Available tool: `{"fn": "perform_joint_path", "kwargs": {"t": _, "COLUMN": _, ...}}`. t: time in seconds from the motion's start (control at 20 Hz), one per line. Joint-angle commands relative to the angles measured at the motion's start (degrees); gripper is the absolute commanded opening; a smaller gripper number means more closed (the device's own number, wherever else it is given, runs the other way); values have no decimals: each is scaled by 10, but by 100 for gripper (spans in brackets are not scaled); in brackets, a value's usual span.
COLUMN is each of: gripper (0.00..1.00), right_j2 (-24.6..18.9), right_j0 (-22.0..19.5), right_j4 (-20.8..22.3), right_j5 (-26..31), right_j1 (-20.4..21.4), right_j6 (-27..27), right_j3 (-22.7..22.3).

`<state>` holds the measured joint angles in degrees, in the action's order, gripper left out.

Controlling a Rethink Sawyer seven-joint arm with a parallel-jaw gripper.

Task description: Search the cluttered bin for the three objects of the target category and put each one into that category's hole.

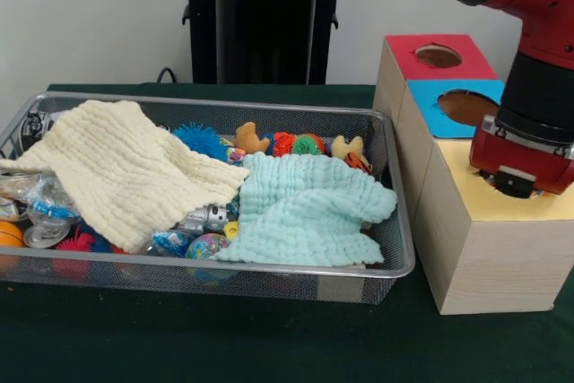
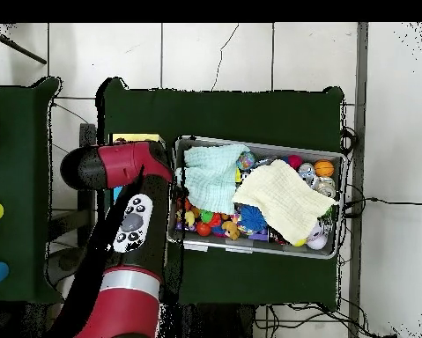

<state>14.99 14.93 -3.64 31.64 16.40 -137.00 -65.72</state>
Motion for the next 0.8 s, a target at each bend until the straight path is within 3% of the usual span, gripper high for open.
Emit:
{"fn": "perform_joint_path", "kwargs": {"t": 0.05, "gripper": 0, "right_j2": -65, "right_j0": -41, "right_j4": 45, "right_j5": -141, "right_j1": -132, "right_j6": -18, "right_j3": -11}}
{"fn": "perform_joint_path", "kwargs": {"t": 0.2, "gripper": 0, "right_j2": -28, "right_j0": -21, "right_j4": 42, "right_j5": -92, "right_j1": -102, "right_j6": -43, "right_j3": -24}}
{"fn": "perform_joint_path", "kwargs": {"t": 0.35, "gripper": 0, "right_j2": -14, "right_j0": -20, "right_j4": 46, "right_j5": -57, "right_j1": -70, "right_j6": -33, "right_j3": -44}}
{"fn": "perform_joint_path", "kwargs": {"t": 0.8, "gripper": 0, "right_j2": 89, "right_j0": 17, "right_j4": 97, "right_j5": 15, "right_j1": 32, "right_j6": -12, "right_j3": -27}}
